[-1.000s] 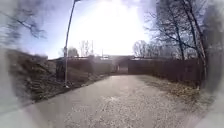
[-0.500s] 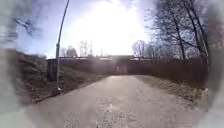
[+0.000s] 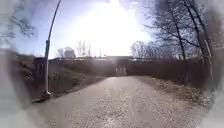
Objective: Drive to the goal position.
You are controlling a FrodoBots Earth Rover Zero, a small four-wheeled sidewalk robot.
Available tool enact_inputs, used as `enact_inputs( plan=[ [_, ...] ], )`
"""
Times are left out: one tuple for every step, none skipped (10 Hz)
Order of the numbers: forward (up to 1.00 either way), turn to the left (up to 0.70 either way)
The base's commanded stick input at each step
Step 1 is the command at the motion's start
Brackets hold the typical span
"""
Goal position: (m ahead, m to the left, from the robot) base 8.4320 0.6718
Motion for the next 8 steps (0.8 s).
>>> enact_inputs(
  plan=[
    [1.0, 0.0],
    [1.0, 0.0],
    [1.0, 0.0],
    [1.0, 0.0],
    [1.0, 0.0],
    [1.0, 0.0],
    [1.0, 0.0],
    [1.0, 0.0]
  ],
)
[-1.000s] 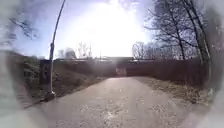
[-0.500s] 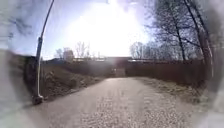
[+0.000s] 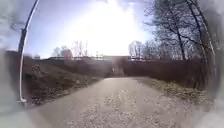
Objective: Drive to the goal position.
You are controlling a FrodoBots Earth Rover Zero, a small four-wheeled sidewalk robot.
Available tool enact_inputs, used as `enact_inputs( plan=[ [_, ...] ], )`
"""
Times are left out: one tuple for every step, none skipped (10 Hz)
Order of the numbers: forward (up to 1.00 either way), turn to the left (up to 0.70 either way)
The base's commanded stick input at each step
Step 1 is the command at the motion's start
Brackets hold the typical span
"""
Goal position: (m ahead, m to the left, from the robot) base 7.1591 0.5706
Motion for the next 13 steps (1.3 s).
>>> enact_inputs(
  plan=[
    [1.0, 0.0],
    [1.0, 0.0],
    [1.0, 0.0],
    [1.0, 0.0],
    [1.0, 0.0],
    [1.0, 0.0],
    [1.0, 0.0],
    [1.0, 0.0],
    [1.0, 0.0],
    [1.0, 0.0],
    [1.0, 0.0],
    [1.0, 0.0],
    [1.0, 0.0]
  ],
)
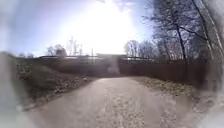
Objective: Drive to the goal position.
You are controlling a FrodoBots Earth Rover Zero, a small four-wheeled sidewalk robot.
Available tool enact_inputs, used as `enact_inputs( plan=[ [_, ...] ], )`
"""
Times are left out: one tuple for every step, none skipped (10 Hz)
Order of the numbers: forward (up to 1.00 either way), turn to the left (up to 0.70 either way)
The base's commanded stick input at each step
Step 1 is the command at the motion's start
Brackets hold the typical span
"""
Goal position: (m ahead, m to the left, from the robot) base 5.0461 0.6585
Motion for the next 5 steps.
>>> enact_inputs(
  plan=[
    [1.0, 0.0],
    [1.0, 0.0],
    [1.0, 0.0],
    [1.0, 0.0],
    [1.0, 0.0]
  ],
)
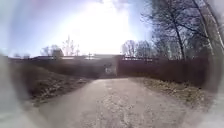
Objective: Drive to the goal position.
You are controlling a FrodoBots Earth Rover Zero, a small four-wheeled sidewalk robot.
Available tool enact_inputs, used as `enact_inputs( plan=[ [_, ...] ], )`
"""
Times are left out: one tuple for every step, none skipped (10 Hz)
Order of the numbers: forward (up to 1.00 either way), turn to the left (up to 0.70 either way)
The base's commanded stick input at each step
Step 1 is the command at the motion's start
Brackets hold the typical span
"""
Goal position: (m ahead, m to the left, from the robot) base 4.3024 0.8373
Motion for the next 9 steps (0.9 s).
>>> enact_inputs(
  plan=[
    [1.0, 0.0],
    [1.0, 0.0],
    [1.0, 0.0],
    [1.0, 0.0],
    [1.0, 0.0],
    [1.0, 0.0],
    [1.0, 0.0],
    [1.0, 0.0],
    [1.0, 0.0]
  ],
)
